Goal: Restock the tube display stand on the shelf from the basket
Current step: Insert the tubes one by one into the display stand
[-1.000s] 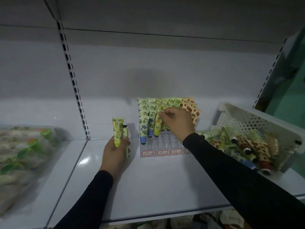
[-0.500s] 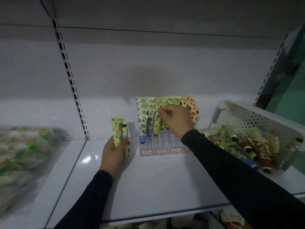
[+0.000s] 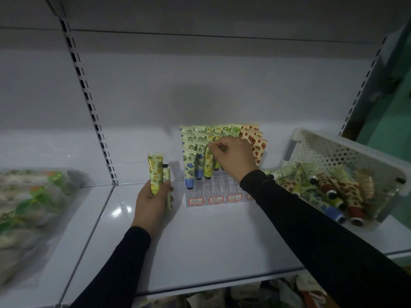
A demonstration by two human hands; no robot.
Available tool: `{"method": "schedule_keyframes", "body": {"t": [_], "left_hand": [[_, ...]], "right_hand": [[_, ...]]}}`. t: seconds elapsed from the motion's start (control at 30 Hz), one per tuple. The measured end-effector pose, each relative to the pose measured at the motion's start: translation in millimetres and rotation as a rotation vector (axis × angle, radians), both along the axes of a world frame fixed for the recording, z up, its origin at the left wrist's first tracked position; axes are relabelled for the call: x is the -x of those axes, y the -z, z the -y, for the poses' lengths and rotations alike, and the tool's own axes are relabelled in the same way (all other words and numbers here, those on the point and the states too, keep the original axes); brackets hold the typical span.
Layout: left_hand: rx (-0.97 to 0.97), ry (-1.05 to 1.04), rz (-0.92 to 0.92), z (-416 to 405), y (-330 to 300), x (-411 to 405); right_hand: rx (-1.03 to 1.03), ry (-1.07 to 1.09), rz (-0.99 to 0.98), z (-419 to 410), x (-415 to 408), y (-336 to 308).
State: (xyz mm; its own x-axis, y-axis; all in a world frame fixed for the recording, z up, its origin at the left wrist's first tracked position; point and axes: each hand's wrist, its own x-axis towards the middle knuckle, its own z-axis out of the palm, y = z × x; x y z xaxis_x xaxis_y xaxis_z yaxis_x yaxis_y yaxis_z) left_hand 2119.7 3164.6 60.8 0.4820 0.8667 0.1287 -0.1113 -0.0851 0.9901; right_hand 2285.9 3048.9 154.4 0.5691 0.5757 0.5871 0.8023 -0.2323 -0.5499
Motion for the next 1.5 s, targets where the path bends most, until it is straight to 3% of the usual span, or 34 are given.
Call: {"method": "schedule_keyframes", "body": {"t": [0.53,0.67,0.97,1.17,1.27,1.4,1.5], "left_hand": [[0.062,0.051,0.053,7,-16,16],[0.162,0.175,0.149,18,-30,29],[0.183,0.554,0.025,56,-48,34],[0.335,0.54,0.143,66,-60,30],[0.407,0.512,0.193,68,-67,27],[0.422,0.497,0.07,75,-73,22],[0.45,0.505,0.025,80,-76,18]], "right_hand": [[-0.064,0.006,-0.094,43,14,11],[-0.073,-0.134,-0.213,53,30,10],[0.052,-0.466,-0.62,57,59,4],[-0.061,-0.449,-0.851,71,45,11],[0.013,-0.41,-0.736,82,40,15],[0.253,-0.346,-0.115,92,38,14],[0.337,-0.408,0.085,93,42,10]]}}
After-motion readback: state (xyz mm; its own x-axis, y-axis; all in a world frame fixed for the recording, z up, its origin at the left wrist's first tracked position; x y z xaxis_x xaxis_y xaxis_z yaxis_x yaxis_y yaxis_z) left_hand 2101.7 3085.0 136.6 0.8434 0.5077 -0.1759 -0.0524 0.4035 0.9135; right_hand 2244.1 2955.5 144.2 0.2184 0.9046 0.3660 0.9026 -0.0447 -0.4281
